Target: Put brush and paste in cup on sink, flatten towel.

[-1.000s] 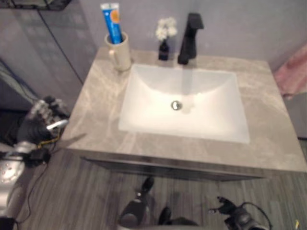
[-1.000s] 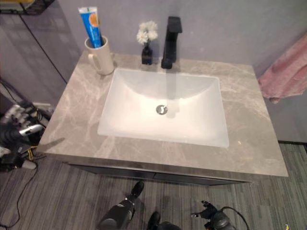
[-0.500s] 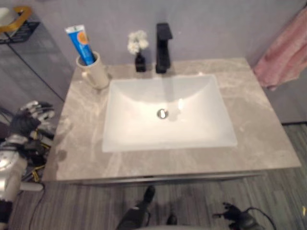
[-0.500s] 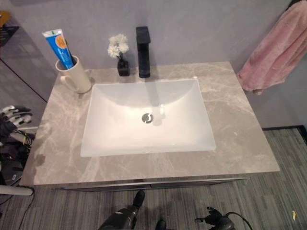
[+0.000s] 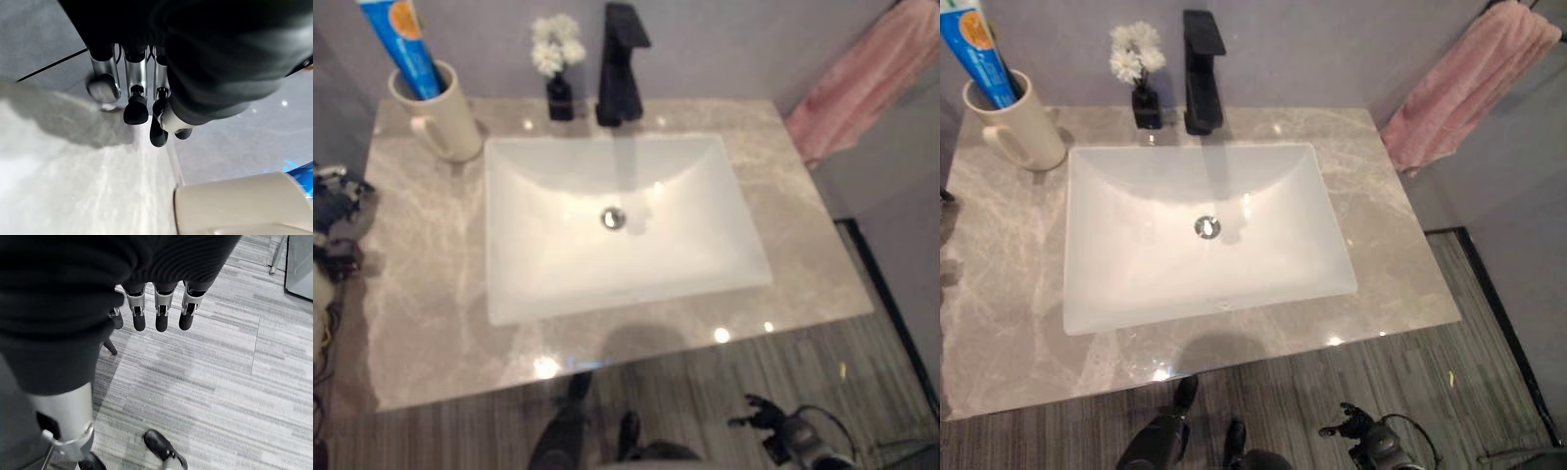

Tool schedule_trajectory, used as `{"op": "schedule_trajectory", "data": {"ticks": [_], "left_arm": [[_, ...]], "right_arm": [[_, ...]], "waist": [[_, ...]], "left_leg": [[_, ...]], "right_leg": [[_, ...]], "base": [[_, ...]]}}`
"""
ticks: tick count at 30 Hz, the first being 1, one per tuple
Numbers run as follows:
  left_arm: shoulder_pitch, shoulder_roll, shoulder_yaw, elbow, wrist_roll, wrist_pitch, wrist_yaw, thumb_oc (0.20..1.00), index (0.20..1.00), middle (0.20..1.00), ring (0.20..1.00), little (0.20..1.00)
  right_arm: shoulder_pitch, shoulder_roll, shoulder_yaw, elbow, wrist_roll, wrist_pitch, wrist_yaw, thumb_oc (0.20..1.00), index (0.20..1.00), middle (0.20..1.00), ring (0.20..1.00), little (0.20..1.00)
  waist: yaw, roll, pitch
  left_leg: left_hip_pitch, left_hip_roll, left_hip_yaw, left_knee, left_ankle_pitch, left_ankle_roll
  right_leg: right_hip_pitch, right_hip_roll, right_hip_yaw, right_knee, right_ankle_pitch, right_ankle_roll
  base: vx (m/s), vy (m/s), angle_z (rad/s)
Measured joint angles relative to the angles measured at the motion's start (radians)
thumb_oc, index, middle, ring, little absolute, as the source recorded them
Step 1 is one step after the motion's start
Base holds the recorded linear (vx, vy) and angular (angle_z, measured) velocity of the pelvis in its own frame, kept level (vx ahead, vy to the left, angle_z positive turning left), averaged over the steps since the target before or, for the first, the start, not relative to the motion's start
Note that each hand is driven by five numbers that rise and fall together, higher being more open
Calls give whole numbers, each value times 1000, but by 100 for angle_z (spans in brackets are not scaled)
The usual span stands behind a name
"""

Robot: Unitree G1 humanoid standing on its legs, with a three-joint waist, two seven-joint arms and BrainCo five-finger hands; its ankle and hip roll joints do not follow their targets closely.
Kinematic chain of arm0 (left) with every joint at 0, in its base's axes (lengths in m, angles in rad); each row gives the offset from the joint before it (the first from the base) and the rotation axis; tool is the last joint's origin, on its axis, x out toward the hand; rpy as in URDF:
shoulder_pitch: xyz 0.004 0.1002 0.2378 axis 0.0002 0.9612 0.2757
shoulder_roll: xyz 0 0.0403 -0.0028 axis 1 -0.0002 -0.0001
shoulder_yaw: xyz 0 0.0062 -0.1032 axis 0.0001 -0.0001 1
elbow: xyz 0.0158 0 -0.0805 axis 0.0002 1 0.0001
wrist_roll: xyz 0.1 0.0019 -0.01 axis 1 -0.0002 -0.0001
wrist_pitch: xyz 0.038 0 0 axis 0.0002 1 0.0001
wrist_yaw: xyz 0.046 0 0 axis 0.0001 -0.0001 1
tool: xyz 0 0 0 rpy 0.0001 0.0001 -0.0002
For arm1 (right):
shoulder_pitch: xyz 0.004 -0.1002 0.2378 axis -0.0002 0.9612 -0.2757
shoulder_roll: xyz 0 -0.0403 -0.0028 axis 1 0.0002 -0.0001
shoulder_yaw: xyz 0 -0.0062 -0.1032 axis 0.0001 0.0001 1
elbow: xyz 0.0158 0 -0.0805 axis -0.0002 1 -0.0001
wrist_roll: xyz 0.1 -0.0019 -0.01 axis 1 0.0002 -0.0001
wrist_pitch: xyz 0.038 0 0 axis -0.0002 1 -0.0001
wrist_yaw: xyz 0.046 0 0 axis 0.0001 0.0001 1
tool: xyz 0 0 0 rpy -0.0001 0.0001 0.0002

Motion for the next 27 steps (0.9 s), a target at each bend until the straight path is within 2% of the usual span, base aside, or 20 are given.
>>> {"op": "schedule_trajectory", "data": {"ticks": [7, 17, 23, 27], "left_arm": [[-253, 25, -139, 146, 8, -1, 50, 200, 200, 200, 200, 200], [-386, 52, -250, 263, 47, 3, 83, 200, 200, 200, 200, 200], [-406, 54, -248, 275, 108, 5, 125, 200, 200, 200, 200, 200], [-401, 38, -212, 211, 189, 2, 152, 200, 200, 200, 200, 200]], "right_arm": [[-9, 0, 39, -16, 26, -2, 1, 1000, 1000, 1000, 1000, 1000], [-10, 1, 47, -19, 27, -3, 1, 1000, 1000, 1000, 1000, 1000], [-8, 2, 48, -19, 27, -3, 0, 1000, 1000, 1000, 1000, 1000], [-5, 10, 50, -14, 26, -5, 1, 1000, 1000, 1000, 1000, 1000]], "waist": [[-12, -2, 30], [-11, -5, 37], [-11, -2, 39], [-14, 0, 40]], "left_leg": [[-46, 2, 12, 44, -11, 9], [-51, 15, 55, 48, -14, 13], [-67, 24, 71, 55, -13, 16], [-66, 23, 59, 55, -13, 16]], "right_leg": [[-26, 0, 8, -1, 16, 7], [-37, -2, 48, -18, 34, 9], [-52, -3, 52, -22, 45, 12], [-32, -2, 26, -53, 66, 5]], "base": [[-5, 45, -5], [-13, 23, -13], [1, -36, -10], [-5, -59, 6]]}}
